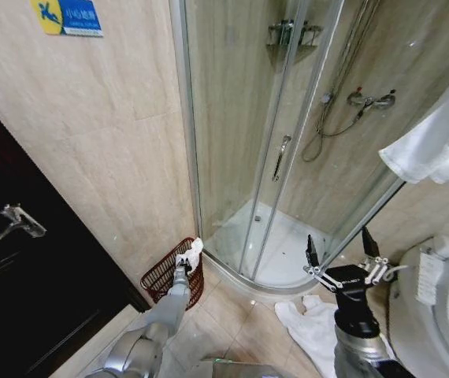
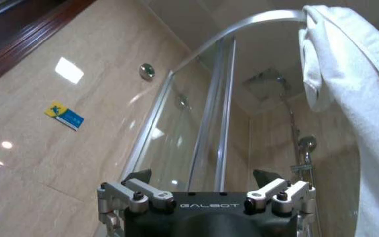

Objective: Discard the used towel into the hamper.

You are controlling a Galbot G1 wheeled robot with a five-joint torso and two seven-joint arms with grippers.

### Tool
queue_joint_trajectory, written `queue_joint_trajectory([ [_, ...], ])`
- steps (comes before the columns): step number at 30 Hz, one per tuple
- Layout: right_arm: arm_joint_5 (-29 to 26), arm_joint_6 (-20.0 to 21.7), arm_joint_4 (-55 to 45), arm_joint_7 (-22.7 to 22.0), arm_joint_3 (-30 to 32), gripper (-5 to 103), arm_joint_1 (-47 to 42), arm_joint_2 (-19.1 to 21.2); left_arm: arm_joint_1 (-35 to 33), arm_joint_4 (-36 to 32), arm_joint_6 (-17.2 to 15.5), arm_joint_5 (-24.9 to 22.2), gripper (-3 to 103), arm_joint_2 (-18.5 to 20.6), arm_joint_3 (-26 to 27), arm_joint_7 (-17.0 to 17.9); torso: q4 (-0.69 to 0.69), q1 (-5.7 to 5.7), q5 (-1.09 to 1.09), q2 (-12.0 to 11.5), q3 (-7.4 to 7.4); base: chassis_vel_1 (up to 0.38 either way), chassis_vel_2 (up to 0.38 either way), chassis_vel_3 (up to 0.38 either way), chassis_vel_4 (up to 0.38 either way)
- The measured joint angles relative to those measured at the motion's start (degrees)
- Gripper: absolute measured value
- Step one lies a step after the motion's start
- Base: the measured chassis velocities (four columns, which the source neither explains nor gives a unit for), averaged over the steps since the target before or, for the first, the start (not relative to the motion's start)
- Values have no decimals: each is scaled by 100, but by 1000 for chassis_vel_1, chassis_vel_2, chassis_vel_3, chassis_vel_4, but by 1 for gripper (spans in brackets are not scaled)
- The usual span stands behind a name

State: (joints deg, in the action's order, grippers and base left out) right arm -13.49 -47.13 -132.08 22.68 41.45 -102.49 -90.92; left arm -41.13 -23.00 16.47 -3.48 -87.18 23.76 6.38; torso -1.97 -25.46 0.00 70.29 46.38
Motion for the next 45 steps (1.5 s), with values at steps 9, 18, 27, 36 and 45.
queue_joint_trajectory([
  [9, -72, 0, 142, 13, -14, 100, 8, -4, -498, -686, -367, 239, 63, 137, -10, -263, 1, 1, 0, 0, -1, 0, 0, 0, 0],
  [18, -5, 0, 155, -121, -82, 100, 38, -15, -1104, -1847, -735, 359, 94, 293, -2, -92, 1, 0, 0, 0, 0, 0, 0, 0, 0],
  [27, 585, 0, 114, -820, -245, 100, 81, -7, -2396, -4076, -1830, -443, 100, 711, 36, -337, 1, 1, 0, 1, -1, 0, 0, 0, 0],
  [36, 811, 47, -11, -1283, -316, 100, 130, 22, -3385, -5573, -2260, -766, 100, 940, 281, -671, 1, 1, 2, 0, -1, 0, 0, 0, 0],
  [45, 795, 429, -126, -1702, -233, 100, 203, 67, -4761, -7896, -2423, -1312, 100, 970, 734, -678, 2, 1, 1, 1, -1, 0, 0, 0, 0],
])
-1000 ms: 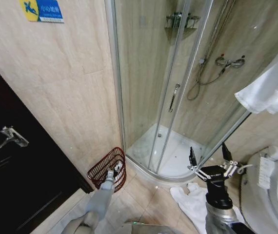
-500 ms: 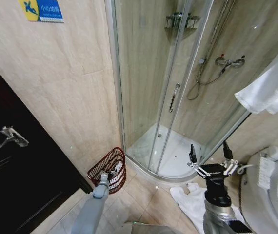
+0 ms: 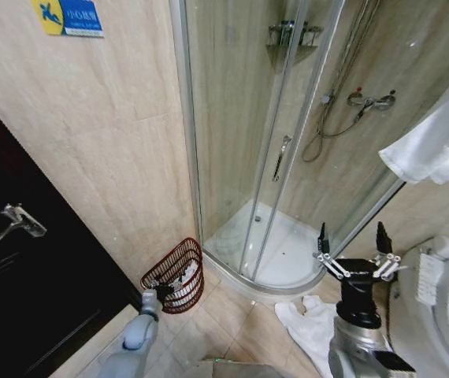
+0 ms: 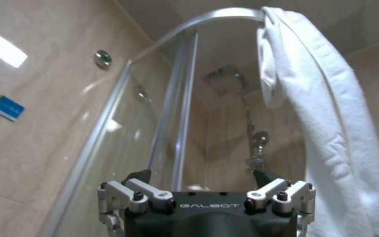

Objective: Discard the used towel into the hamper.

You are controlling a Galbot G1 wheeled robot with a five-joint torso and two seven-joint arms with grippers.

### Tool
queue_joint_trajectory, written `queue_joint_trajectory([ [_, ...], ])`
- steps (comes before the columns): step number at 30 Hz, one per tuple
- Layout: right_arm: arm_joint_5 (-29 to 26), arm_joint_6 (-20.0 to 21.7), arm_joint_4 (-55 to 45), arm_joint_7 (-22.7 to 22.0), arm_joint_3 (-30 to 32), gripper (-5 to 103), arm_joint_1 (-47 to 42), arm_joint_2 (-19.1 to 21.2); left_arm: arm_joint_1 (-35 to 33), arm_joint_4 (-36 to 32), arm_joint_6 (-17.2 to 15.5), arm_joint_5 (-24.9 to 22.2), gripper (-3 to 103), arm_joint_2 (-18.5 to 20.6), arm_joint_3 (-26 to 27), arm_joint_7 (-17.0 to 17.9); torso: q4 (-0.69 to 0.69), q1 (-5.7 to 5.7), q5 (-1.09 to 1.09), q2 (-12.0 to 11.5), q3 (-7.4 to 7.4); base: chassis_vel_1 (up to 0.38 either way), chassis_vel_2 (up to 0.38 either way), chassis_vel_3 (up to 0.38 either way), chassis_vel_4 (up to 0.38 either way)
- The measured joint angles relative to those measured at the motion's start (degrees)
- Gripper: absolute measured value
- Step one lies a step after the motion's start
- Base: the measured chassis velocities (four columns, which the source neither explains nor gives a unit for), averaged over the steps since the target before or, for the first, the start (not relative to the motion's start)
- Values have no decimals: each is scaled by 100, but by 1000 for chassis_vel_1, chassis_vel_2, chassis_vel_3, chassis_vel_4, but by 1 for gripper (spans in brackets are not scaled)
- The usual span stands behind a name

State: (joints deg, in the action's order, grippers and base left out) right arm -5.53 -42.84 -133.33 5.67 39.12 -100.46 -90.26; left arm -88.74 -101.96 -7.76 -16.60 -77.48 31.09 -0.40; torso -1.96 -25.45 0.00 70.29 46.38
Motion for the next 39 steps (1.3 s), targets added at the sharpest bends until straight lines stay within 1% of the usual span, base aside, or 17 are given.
queue_joint_trajectory([
  [2, 4, 62, -30, -43, 8, 100, -7, 21, -358, -542, 11, 41, 100, -85, 67, -20, -2, 0, -1, 0, 0, 0, 0, 0, 0],
  [3, 4, 62, -30, -43, 8, 100, -7, 21, -358, -542, 11, 41, 100, -85, 67, -20, -2, 0, -1, 0, 0, 0, 0, 0, 0],
  [5, 1, 146, -84, -55, 18, 100, 0, 107, -777, -1212, 128, 236, 100, -289, 201, -95, 0, 0, -1, 0, 0, 0, 0, 0, 0],
  [6, 1, 146, -84, -55, 18, 100, 0, 107, -777, -1212, 128, 236, 100, -289, 201, -95, 0, 0, -1, 0, 0, 0, 0, 0, 0],
  [7, -8, 195, -103, -60, 14, 100, 27, 143, -934, -1448, 163, 309, 100, -379, 226, -116, -1, 0, -1, 0, 0, 0, 0, 0, 0],
  [8, -12, 216, -107, -65, 6, 100, 44, 161, -993, -1542, 181, 349, 100, -414, 233, -123, -1, 0, 0, 0, 0, 0, 0, 0, 0],
  [9, -24, 281, -108, -91, -20, 100, 92, 198, -1153, -1860, 236, 559, 100, -584, 259, -165, -1, 0, -1, 0, 0, 0, 0, 0, 0],
  [11, -24, 299, -104, -94, -29, 100, 108, 204, -1186, -1959, 246, 629, 100, -644, 265, -195, -1, 0, -1, 0, 0, 0, 0, 0, 0],
  [12, -21, 329, -71, -94, -53, 100, 137, 212, -1245, -2183, 255, 723, 100, -758, 266, -295, -1, 0, -1, 0, 0, 0, 0, 0, 0],
  [14, 15, 352, -31, -76, -84, 100, 156, 215, -1345, -2568, 229, 822, 100, -902, 231, -473, -1, -1, -2, -1, 1, 0, 0, 0, 0],
  [16, 19, 363, -31, -64, -88, 100, 152, 216, -1370, -2660, 212, 841, 100, -931, 218, -504, 0, -1, -2, -1, 1, 0, 0, 0, 0],
  [18, 27, 446, -78, -30, -95, 100, 134, 223, -1509, -3188, 34, 905, 100, -1052, 138, -645, -1, -1, -2, -1, 1, 0, 0, 0, 0],
  [19, 29, 482, -99, -27, -95, 100, 141, 223, -1551, -3318, -16, 904, 100, -1066, 106, -654, 0, 0, -2, -1, 0, 0, 0, 0, 0],
  [20, 29, 482, -99, -27, -95, 100, 141, 223, -1551, -3318, -16, 904, 100, -1066, 106, -654, 0, 0, -2, -1, 0, 0, 0, 0, 0],
  [23, 33, 607, -152, -26, -108, 100, 224, 210, -1698, -3712, -141, 903, 100, -1057, 42, -659, -1, 0, -2, -1, 1, 0, 0, 0, 0],
  [31, 18, 709, -152, -34, -126, 100, 326, 193, -1949, -4128, -219, 768, 100, -1018, -28, -575, 0, 0, -1, -1, 1, 0, 0, 0, 0],
  [39, -19, 782, -208, -47, -144, 100, 379, 171, -2276, -4179, -237, 763, 100, -1009, -63, -562, -1, 0, 0, -1, 0, 0, 0, 0, 0],
])
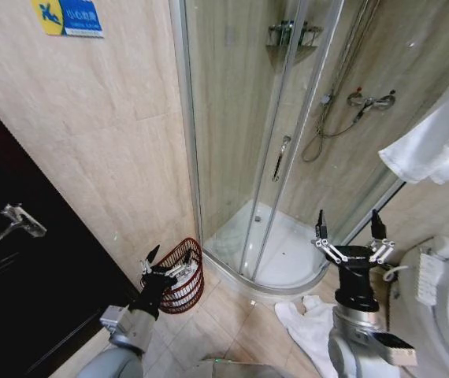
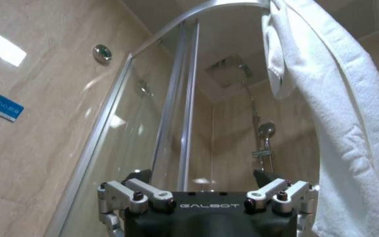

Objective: Discard the used towel into the hamper.

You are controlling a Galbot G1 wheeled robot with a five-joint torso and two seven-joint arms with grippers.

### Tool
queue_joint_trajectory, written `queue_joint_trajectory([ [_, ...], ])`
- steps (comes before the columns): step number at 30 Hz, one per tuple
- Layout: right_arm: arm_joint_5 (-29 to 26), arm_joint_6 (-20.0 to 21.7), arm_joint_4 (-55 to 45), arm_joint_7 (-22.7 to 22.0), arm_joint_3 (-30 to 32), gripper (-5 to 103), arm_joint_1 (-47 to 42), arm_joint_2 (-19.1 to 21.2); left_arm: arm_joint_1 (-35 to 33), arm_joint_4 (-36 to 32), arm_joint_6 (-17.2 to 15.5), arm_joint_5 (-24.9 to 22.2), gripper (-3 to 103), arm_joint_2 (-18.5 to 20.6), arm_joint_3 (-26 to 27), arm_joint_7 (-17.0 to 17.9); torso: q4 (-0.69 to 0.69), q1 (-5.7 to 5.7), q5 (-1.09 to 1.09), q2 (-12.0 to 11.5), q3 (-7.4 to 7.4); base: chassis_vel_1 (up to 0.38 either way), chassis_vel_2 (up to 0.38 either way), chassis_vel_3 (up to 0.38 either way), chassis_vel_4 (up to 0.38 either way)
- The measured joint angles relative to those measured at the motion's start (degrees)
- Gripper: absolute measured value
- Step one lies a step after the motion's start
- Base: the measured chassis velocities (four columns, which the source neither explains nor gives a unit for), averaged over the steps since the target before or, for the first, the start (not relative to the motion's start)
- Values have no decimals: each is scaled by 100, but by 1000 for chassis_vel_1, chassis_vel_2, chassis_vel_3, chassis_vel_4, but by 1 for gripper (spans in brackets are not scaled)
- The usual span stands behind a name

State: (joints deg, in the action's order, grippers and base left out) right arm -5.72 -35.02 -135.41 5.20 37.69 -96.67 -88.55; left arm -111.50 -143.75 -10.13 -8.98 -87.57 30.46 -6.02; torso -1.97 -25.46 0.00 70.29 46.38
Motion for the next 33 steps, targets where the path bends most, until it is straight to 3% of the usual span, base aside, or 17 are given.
queue_joint_trajectory([
  [15, -27, 62, -105, 2, -20, 100, 16, -10, -186, 30, 4, 49, 100, -171, -41, -49, 0, 0, 0, 0, 0, 0, 0, 0, 0],
  [33, 3, 53, -179, -3, 3, 100, -52, -52, -47, 46, 374, 317, 100, -450, -138, -198, 0, 0, 0, 0, 0, 0, 0, 0, 0],
])
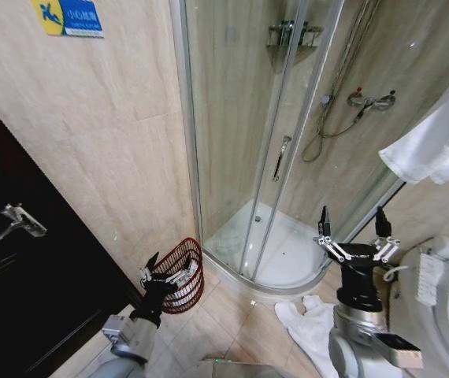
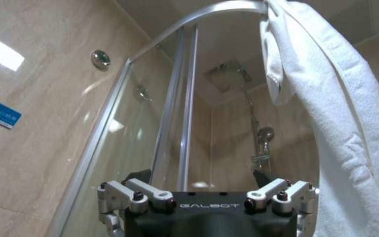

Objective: Discard the used towel into the hamper.

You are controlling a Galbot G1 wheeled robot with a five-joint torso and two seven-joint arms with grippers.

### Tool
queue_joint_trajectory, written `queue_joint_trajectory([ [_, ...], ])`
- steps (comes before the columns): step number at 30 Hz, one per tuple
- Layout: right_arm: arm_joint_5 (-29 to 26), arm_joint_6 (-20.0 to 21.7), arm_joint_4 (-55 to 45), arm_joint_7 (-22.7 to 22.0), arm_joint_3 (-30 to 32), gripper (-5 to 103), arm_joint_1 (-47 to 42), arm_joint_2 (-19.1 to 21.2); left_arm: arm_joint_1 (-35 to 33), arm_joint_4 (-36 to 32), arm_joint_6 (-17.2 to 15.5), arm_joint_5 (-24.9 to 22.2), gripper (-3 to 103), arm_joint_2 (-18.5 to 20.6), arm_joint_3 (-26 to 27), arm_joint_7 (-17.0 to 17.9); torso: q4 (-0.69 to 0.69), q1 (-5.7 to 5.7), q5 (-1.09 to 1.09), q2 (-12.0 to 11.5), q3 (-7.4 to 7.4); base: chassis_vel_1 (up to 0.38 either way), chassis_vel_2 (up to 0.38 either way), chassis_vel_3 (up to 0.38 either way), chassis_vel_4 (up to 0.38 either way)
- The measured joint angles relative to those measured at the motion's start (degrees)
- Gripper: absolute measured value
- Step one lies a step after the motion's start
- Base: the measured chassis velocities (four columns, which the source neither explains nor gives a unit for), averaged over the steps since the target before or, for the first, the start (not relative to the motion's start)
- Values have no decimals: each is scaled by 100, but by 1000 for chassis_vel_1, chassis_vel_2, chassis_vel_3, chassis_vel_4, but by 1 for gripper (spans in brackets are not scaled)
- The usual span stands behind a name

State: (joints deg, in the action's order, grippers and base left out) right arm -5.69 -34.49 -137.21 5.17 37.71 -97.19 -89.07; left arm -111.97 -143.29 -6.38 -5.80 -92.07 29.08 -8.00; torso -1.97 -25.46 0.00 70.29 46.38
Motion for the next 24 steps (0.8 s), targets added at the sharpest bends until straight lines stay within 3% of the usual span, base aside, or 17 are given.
queue_joint_trajectory([
  [15, -304, 8, -267, -36, 318, 100, -40, 166, 13, 4, 21, 37, 100, -8, -9, -44, 0, 0, -1, 0, 0, 0, 0, 0, 0],
  [24, -1477, 85, -601, 26, 2007, 100, -240, 454, 13, 5, 21, 37, 100, -5, -9, -44, 0, 0, -1, 0, 0, 0, 0, 0, 0],
])
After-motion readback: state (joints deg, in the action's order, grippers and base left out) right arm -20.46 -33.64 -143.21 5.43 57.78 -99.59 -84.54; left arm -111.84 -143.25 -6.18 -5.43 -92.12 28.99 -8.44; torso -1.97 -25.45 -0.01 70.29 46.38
